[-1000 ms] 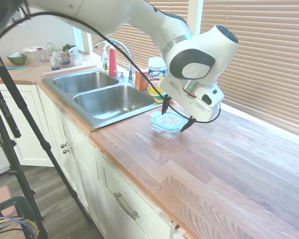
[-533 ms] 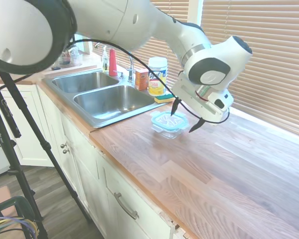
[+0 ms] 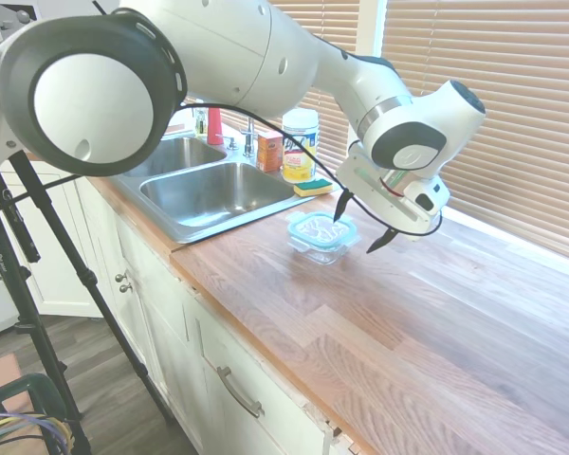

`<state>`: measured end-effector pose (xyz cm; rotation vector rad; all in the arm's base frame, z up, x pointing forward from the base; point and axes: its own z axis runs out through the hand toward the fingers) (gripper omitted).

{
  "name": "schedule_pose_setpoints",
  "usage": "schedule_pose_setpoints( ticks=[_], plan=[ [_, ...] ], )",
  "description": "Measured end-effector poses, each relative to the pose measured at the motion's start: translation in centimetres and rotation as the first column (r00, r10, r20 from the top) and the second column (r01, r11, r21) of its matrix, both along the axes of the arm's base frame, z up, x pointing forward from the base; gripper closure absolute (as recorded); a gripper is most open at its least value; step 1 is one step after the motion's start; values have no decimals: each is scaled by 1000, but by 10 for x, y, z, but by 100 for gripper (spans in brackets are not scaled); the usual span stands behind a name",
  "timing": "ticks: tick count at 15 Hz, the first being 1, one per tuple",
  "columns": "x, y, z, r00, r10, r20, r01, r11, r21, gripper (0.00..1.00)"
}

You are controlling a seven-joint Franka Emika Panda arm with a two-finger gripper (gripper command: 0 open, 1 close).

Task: Uncover the lid of the food container

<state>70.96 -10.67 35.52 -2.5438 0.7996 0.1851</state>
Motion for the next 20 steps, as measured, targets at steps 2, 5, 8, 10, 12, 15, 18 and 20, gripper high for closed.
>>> schedule_pose_setpoints(
  ticks=[2, 5, 8, 10, 12, 15, 18, 20],
  plan=[
    [1, -2, -5, 1000, -9, -6, 10, 1000, 25, 100],
    [1, -5, -6, 1000, -20, -8, 21, 999, 47, 100],
    [1, -2, -5, 1000, -19, -7, 20, 998, 55, 100],
    [1, 0, -5, 1000, -17, -7, 17, 998, 58, 100],
    [0, -4, -6, 1000, -22, -13, 23, 998, 66, 100],
    [-3, -15, -6, 999, -36, -21, 37, 996, 78, 100],
    [-4, -17, -7, 999, -33, -28, 35, 996, 82, 100],
    [-6, -15, -12, 999, -28, -38, 31, 996, 86, 100]
  ],
)
